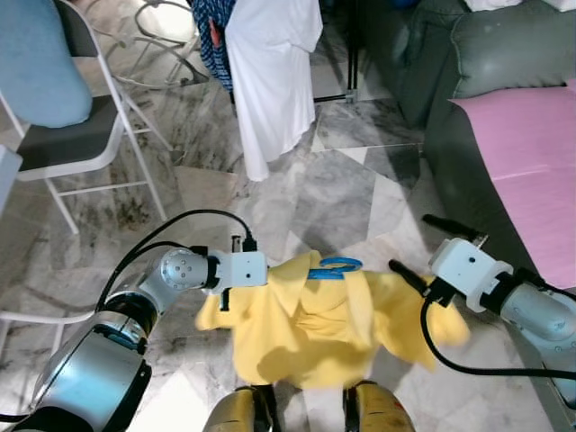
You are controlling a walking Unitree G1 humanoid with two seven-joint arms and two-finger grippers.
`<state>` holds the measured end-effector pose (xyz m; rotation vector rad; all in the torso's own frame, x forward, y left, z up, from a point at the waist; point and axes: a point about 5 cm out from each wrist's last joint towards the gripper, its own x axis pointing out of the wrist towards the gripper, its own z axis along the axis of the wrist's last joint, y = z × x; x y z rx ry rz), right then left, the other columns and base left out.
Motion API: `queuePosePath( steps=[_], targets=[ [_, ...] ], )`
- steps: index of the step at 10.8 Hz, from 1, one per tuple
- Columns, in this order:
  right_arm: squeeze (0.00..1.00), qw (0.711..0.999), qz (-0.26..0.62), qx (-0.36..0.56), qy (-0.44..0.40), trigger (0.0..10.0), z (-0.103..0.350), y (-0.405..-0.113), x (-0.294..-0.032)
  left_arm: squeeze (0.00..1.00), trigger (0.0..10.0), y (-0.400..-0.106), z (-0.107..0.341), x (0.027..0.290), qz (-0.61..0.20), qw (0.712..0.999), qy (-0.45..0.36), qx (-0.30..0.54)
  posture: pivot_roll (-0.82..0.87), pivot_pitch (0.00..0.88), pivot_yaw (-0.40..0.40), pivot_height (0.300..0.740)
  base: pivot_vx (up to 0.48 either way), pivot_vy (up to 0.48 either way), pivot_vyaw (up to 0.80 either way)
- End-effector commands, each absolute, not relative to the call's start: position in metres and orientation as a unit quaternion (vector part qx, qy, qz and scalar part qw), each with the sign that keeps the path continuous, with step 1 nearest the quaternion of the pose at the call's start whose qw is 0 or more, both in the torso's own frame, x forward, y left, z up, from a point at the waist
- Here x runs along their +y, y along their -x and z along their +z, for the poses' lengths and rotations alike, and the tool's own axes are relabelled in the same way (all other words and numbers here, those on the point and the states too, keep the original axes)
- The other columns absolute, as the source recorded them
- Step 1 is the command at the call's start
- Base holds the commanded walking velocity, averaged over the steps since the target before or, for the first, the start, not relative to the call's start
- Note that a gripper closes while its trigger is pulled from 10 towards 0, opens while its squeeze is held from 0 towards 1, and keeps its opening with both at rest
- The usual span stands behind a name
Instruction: Hang hanger
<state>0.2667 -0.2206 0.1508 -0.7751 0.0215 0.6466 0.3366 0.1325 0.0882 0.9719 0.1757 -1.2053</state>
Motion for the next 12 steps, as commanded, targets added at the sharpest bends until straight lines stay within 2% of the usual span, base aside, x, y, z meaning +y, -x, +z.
queuePosePath(
  steps=[1,2,4,7,8,9,10,12],
  targets=[
    [0.25,0.868,0.356,0.032,0.345,10.0,0.147,-0.259,-0.214,0.0,0.0,-0.337,0.094,0.128,-0.552,0.7,-0.45,0.055,-0.31,0.249,0.176,0.74,0.0,0.0,0.0],
    [0.0,0.859,0.389,0.055,0.327,10.0,0.144,-0.253,-0.214,0.0,0.0,-0.339,0.098,0.123,-0.555,0.696,-0.454,0.04,-0.31,0.25,0.177,0.74,0.0,0.0,0.0],
    [0.0,0.858,0.417,0.096,0.285,10.0,0.14,-0.248,-0.223,0.0,0.0,-0.339,0.102,0.116,-0.561,0.692,-0.454,0.019,-0.31,0.252,0.183,0.74,0.0,0.0,0.0],
    [0.0,0.833,0.43,0.127,0.325,10.0,0.13,-0.255,-0.229,0.0,0.0,-0.333,0.106,0.106,-0.6,0.665,-0.444,-0.013,-0.29,0.267,0.18,0.74,0.0,0.0,0.0],
    [0.0,0.828,0.432,0.129,0.333,10.0,0.129,-0.262,-0.228,0.0,0.0,-0.329,0.106,0.103,-0.613,0.652,-0.445,-0.026,-0.29,0.269,0.174,0.74,0.0,0.0,0.0],
    [0.0,0.827,0.435,0.126,0.334,10.0,0.129,-0.266,-0.225,0.0,0.0,-0.329,0.108,0.101,-0.619,0.65,-0.44,-0.033,-0.28,0.271,0.171,0.74,0.0,0.0,0.0],
    [0.0,0.821,0.448,0.129,0.33,0.0,0.126,-0.273,-0.222,0.0,0.0,-0.328,0.11,0.097,-0.624,0.647,-0.435,-0.042,-0.28,0.27,0.17,0.74,0.0,0.0,0.0],
    [0.0,0.8,0.485,0.143,0.323,0.0,0.118,-0.276,-0.211,0.0,0.0,-0.328,0.111,0.094,-0.63,0.645,-0.431,-0.047,-0.27,0.272,0.172,0.74,0.0,0.0,0.0]
  ],
)
